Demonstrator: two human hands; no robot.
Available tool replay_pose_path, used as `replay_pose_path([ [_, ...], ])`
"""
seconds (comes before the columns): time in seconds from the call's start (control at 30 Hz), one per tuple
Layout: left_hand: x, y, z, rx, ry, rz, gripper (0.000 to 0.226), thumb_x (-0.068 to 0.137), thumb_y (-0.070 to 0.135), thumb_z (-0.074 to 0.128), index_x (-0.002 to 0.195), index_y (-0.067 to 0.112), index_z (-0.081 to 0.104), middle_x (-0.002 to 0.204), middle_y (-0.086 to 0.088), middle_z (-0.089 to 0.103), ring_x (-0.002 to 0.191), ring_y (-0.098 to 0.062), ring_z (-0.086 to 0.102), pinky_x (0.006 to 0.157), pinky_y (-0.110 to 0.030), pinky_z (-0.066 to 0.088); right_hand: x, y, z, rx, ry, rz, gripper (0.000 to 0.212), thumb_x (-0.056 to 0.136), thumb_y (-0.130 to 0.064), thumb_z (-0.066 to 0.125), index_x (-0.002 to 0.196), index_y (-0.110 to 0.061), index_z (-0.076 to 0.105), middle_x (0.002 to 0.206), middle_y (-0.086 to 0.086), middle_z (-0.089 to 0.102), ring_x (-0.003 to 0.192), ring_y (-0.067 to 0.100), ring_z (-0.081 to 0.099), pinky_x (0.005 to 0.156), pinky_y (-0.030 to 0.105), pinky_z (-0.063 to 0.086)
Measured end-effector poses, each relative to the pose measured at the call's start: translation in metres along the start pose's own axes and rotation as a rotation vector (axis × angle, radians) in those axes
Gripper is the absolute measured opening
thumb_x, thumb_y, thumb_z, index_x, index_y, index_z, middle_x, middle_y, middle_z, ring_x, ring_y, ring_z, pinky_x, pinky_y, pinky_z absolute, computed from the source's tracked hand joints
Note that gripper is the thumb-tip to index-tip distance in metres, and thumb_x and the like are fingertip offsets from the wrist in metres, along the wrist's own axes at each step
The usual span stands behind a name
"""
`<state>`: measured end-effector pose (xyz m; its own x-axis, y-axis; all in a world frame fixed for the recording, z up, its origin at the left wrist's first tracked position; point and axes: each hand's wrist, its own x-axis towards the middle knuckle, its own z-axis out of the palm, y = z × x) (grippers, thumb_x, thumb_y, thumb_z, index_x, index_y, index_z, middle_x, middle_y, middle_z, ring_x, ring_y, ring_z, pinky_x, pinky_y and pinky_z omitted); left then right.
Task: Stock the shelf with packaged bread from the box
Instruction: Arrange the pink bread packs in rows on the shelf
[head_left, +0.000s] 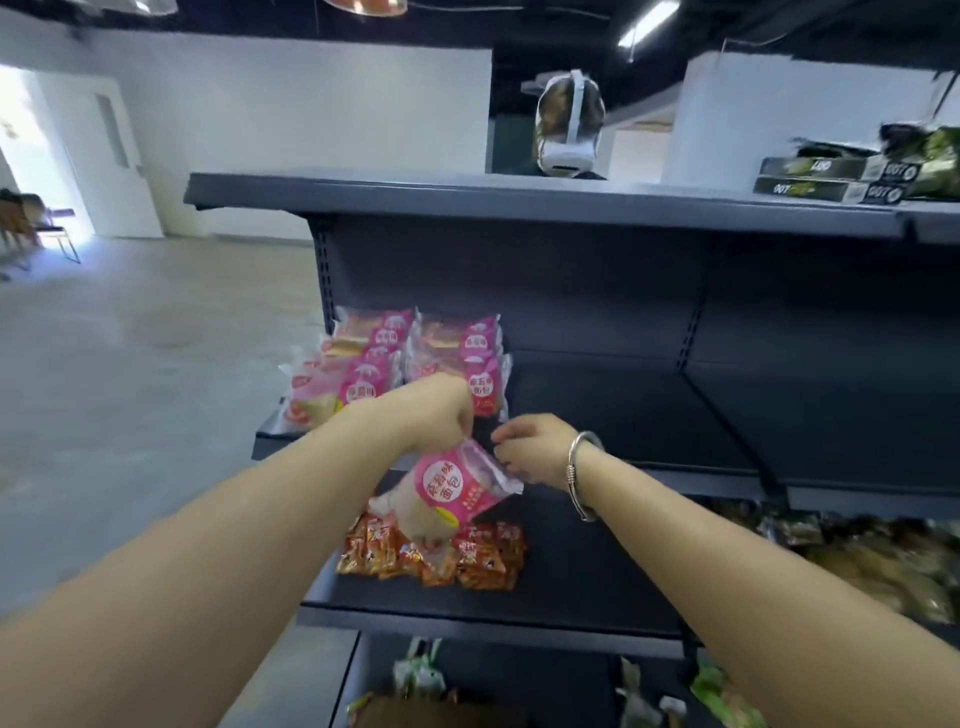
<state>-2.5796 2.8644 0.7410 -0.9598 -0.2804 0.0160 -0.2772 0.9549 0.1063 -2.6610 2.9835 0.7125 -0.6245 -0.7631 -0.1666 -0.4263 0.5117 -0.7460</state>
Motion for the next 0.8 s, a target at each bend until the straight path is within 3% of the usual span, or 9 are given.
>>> replay_pose_path([
  [0.1,-0.001,0.014,-0.015,0.032,0.065,0.0,0.025,0.084,0.002,0.052,0.099,0.006,0.072,0.093,-0.012,0.069,0.084,-0.025,0.064,0.076,-0.034,0.056,-0.011,-0.02,-0.012,-0.041,-0.011,-0.054,0.034,0.088,-0.004,0.047,0.118,-0.008,0.062,0.099,0.006,0.063,0.084,0.019,0.058,0.064,0.023,0.048],
  [0.23,0.0,0.021,-0.023,0.03,0.106,-0.008,0.025,0.085,0.009,0.057,0.106,0.01,0.07,0.094,-0.009,0.07,0.083,-0.022,0.064,0.076,-0.032,0.057,-0.012,-0.028,-0.018,-0.092,-0.006,-0.074,0.033,0.085,-0.007,0.057,0.118,-0.008,0.06,0.116,0.013,0.062,0.099,0.023,0.059,0.085,0.036,0.05],
  [0.4,0.003,0.028,-0.026,-0.081,0.207,-0.008,0.041,0.081,0.02,0.068,0.117,0.013,0.049,0.101,-0.007,0.062,0.087,-0.022,0.06,0.074,-0.035,0.055,-0.008,-0.029,-0.019,-0.19,0.101,-0.098,0.034,0.085,-0.029,0.065,0.113,-0.011,0.062,0.108,0.007,0.065,0.097,0.022,0.062,0.082,0.031,0.051],
  [0.47,0.003,0.027,-0.023,-0.127,0.245,0.002,0.041,0.082,0.018,0.066,0.116,0.014,0.044,0.096,-0.007,0.062,0.083,-0.021,0.06,0.071,-0.036,0.055,-0.007,-0.027,-0.021,-0.235,0.163,-0.1,0.029,0.087,-0.027,0.061,0.111,-0.012,0.064,0.109,0.008,0.065,0.092,0.022,0.06,0.075,0.03,0.05],
  [0.57,0.002,0.021,-0.019,-0.286,0.352,-0.003,0.039,0.084,0.015,0.064,0.117,0.016,0.043,0.094,-0.007,0.063,0.083,-0.021,0.061,0.077,-0.04,0.057,-0.004,-0.021,-0.026,-0.264,0.222,-0.119,0.022,0.09,-0.023,0.057,0.108,-0.014,0.066,0.108,0.007,0.063,0.099,0.025,0.061,0.079,0.032,0.052],
  [0.67,-0.001,0.009,-0.02,-0.525,0.457,-0.085,0.041,0.083,0.026,0.067,0.118,0.021,0.046,0.094,0.003,0.059,0.088,-0.016,0.059,0.081,-0.035,0.055,0.002,-0.012,-0.028,-0.152,0.309,-0.118,0.014,0.09,-0.021,0.056,0.096,-0.016,0.068,0.103,0.007,0.066,0.096,0.026,0.063,0.08,0.037,0.056],
  [0.8,-0.011,-0.013,-0.012,-0.721,0.348,-0.232,0.052,0.084,0.038,0.063,0.13,0.021,0.045,0.109,0.004,0.052,0.097,-0.014,0.052,0.076,-0.025,0.047,0.009,-0.001,-0.03,0.228,0.41,-0.096,0.009,0.087,-0.018,0.062,0.09,-0.013,0.069,0.099,0.007,0.07,0.094,0.025,0.066,0.082,0.042,0.057],
])
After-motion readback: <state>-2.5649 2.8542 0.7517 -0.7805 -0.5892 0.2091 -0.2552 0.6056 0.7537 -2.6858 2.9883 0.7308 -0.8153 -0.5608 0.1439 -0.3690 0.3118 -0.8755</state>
